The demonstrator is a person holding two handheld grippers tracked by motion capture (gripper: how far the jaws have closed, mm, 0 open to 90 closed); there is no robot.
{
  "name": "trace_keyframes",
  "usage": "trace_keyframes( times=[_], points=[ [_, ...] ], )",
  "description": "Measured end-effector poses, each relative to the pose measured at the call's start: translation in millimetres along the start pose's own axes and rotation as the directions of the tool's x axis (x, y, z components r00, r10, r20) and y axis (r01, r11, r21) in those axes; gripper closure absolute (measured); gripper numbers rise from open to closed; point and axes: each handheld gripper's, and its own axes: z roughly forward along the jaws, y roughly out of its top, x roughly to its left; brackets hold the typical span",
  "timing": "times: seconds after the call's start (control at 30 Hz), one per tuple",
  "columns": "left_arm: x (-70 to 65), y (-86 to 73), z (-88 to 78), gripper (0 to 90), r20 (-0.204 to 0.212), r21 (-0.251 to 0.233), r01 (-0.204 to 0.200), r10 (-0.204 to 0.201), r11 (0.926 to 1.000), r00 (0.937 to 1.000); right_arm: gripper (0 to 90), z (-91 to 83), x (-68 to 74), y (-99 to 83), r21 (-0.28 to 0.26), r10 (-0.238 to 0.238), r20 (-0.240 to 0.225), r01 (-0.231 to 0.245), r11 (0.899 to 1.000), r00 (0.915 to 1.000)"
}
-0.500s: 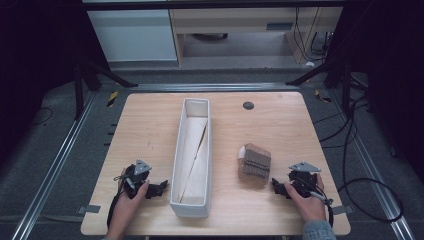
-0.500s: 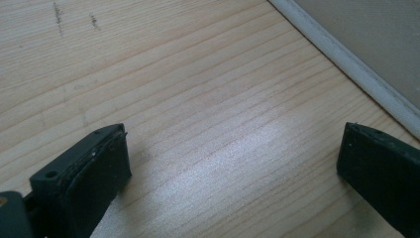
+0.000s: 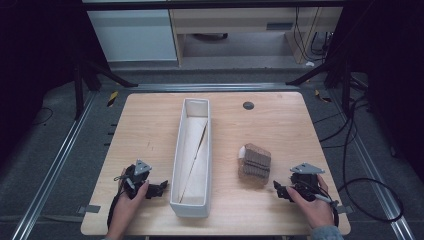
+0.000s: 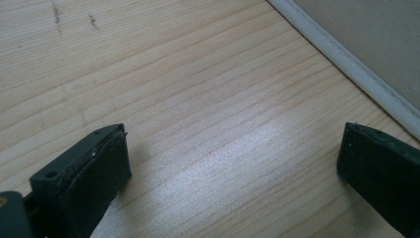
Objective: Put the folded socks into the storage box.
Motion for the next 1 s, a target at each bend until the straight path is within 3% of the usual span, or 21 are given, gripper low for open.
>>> trace_keyframes(
  times=[0.03,0.1,0.13,0.2,0.27,0.37,0.4,0.43,0.47,0.5,0.53,0.63,0.67,0.83,1.0],
  points=[
    [0.0,0.0,-0.1,0.0,0.000,0.001,-0.001,0.001,1.0000,1.0000,10.5,-7.7,5.4,4.9,0.016,-0.055,-0.003,0.055,0.998,0.9985],
    [0.0,0.0,0.0,0.0,0.000,0.000,0.000,0.000,1.0000,1.0000,11.2,-11.6,7.6,7.8,0.016,-0.075,-0.007,0.075,0.997,0.9972],
    [0.0,0.0,0.0,0.0,0.000,0.000,0.000,0.000,1.0000,1.0000,12.5,-19.6,13.1,15.3,0.022,-0.118,-0.032,0.119,0.993,0.9925],
    [0.0,-0.1,0.1,0.0,0.001,-0.001,0.000,0.000,1.0000,1.0000,13.2,-22.0,15.1,17.9,0.025,-0.132,-0.036,0.133,0.991,0.9906],
    [0.0,-0.1,0.1,0.0,0.001,-0.001,0.000,0.000,1.0000,1.0000,16.6,-28.2,20.5,25.7,0.039,-0.177,-0.053,0.179,0.983,0.9828],
    [-0.2,-0.1,0.3,0.0,0.001,-0.004,0.004,-0.004,1.0000,1.0000,21.0,-37.1,29.4,38.7,0.047,-0.250,-0.078,0.254,0.966,0.9651],
    [-0.2,0.0,0.2,0.0,0.001,-0.003,0.003,-0.003,1.0000,1.0000,24.1,-42.9,33.8,47.8,0.046,-0.298,-0.091,0.303,0.952,0.9501],
    [-0.2,0.0,0.2,0.0,0.001,-0.003,0.003,-0.003,1.0000,1.0000,25.0,-45.0,35.1,52.4,0.048,-0.317,-0.097,0.323,0.945,0.9433],
    [-0.1,0.0,0.3,0.0,0.001,-0.003,0.003,-0.003,1.0000,1.0000,25.0,-45.0,35.1,52.4,0.048,-0.317,-0.097,0.323,0.945,0.9433],
    [-0.1,0.0,0.3,0.0,0.002,-0.004,0.003,-0.003,1.0000,1.0000,25.5,-46.4,36.3,56.9,0.052,-0.338,-0.102,0.344,0.937,0.9356],
    [-0.1,0.0,0.3,0.0,0.002,-0.003,0.002,-0.002,1.0000,1.0000,26.8,-48.6,38.6,65.4,0.066,-0.376,-0.104,0.384,0.921,0.9206],
    [0.0,0.1,0.4,0.0,0.003,-0.004,0.002,-0.002,1.0000,1.0000,29.5,-51.5,42.1,77.0,0.076,-0.410,-0.109,0.418,0.905,0.9057],
    [0.1,0.1,0.4,0.0,0.004,-0.003,0.001,-0.001,1.0000,1.0000,29.5,-51.5,42.1,77.0,0.076,-0.410,-0.109,0.418,0.905,0.9057],
    [0.3,0.2,0.5,0.0,0.006,-0.004,0.000,0.000,1.0000,1.0000,30.4,-49.7,47.2,91.5,0.096,-0.447,-0.138,0.461,0.882,0.8840],
    [0.4,0.3,0.6,0.0,0.007,-0.004,-0.001,0.001,1.0000,1.0000,24.1,-43.8,54.2,102.1,0.117,-0.476,-0.175,0.498,0.859,0.8618]
  ],
)
